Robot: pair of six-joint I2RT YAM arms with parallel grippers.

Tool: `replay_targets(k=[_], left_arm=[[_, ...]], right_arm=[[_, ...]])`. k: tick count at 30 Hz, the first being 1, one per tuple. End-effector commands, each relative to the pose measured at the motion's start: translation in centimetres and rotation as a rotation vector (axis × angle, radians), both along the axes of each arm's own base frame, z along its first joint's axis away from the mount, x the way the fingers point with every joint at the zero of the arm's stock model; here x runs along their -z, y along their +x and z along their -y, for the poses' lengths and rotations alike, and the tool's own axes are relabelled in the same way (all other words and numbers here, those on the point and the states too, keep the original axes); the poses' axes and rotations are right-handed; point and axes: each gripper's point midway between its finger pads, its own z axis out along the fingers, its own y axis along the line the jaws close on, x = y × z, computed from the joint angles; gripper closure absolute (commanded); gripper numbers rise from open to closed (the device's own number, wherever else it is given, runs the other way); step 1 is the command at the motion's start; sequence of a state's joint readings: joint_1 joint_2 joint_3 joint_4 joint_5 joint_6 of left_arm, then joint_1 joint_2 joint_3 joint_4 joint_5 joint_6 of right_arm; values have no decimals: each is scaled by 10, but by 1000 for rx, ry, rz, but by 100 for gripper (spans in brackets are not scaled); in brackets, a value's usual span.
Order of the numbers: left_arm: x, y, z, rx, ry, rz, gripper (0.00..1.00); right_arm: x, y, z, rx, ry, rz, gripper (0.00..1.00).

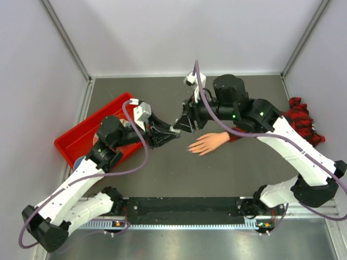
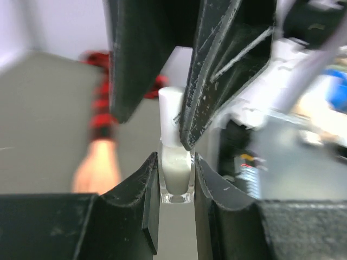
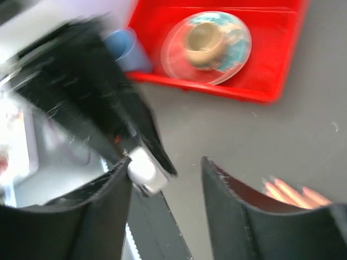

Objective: Paint the nails

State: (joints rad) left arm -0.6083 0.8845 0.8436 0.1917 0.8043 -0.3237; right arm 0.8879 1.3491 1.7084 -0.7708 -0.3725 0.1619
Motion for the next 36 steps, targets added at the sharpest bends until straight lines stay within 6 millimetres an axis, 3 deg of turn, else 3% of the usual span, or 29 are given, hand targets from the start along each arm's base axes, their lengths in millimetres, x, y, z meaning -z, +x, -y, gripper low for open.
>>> replay_targets(k=[1,6,12,22,31,33,36], left_arm=[[3,60,-23,-365,54,164,100],[27,87,-28,-477,95,206,100],[36,99,-27,-511,88,272,100],[44,100,-18,-473,96,267,100],[50,103,-12,-457,126,240,100],[50,102,-10,-447,125,235,100],[49,100,-10,-444,120,236,100]], right_arm=[[8,56,29,503,-39,-126,46],[11,71,39,722,-28,-206,42],[19,74,31,780,-75,-232,41],[33,73,3,703,-76,-280,49],[36,71,-18,637,-67,-274,43],[40,72,-19,636,-76,-276,46],[41,71,-18,642,-78,-281,60]])
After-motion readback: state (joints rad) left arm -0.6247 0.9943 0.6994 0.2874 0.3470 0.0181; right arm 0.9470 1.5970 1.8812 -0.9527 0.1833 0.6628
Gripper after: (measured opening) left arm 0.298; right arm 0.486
